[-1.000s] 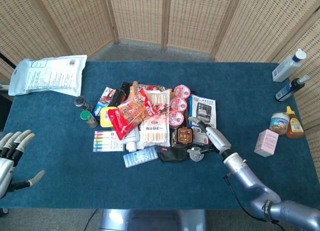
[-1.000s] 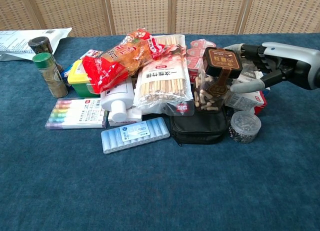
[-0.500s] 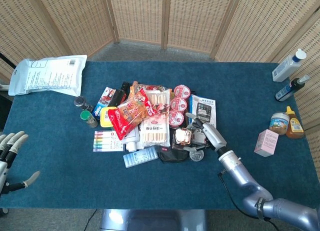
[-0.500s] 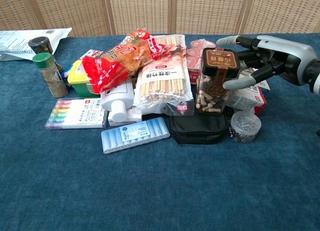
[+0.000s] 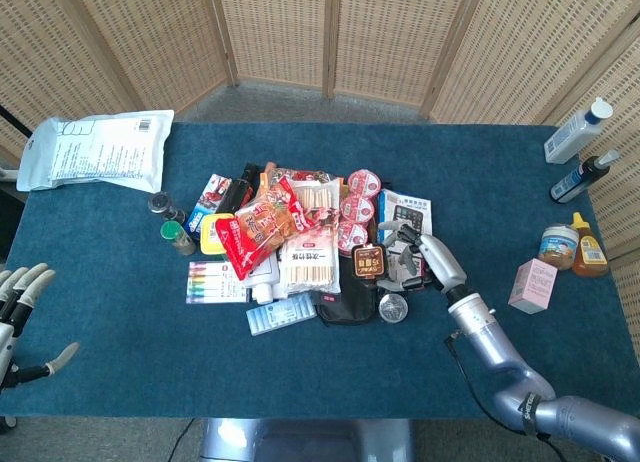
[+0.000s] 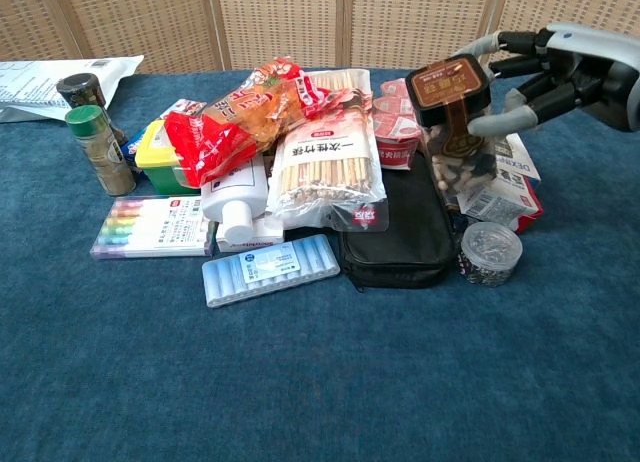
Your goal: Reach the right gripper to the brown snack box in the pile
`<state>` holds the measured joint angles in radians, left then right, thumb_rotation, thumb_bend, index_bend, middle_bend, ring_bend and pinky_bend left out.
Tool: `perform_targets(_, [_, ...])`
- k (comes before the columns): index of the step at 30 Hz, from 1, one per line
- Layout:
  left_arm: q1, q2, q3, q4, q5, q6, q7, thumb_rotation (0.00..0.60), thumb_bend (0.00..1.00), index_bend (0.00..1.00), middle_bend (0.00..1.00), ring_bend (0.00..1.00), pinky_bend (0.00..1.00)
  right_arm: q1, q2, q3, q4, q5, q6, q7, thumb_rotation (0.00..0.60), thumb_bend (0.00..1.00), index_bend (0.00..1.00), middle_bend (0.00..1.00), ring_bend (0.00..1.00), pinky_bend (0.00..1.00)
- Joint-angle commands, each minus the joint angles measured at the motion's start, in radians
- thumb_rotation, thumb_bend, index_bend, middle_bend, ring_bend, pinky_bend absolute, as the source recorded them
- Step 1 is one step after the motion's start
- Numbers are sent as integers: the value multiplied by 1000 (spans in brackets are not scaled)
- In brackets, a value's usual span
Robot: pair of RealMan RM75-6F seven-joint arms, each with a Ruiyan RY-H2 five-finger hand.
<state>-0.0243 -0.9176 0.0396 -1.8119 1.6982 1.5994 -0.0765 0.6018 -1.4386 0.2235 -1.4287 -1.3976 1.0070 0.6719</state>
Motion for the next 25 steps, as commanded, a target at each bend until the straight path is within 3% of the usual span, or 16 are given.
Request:
perform_targets(1, [2,-1,3,0,4,2,-1,403,283,0,48,0,0,7,52,31,-48,15,-3,16,600,104,208,770,797,504])
perform_targets(18, [14,-21,11,35,7,11,-35,402,283,0,48,1,0,91,282,230,-286,128,-51,17,600,104,191,772,831,505])
perform_targets(25, [8,-36,8,46,5,3,-40,403,282,0,48,0,0,101,312,251,-318,168,-60,4,600,105,191,775,836,504])
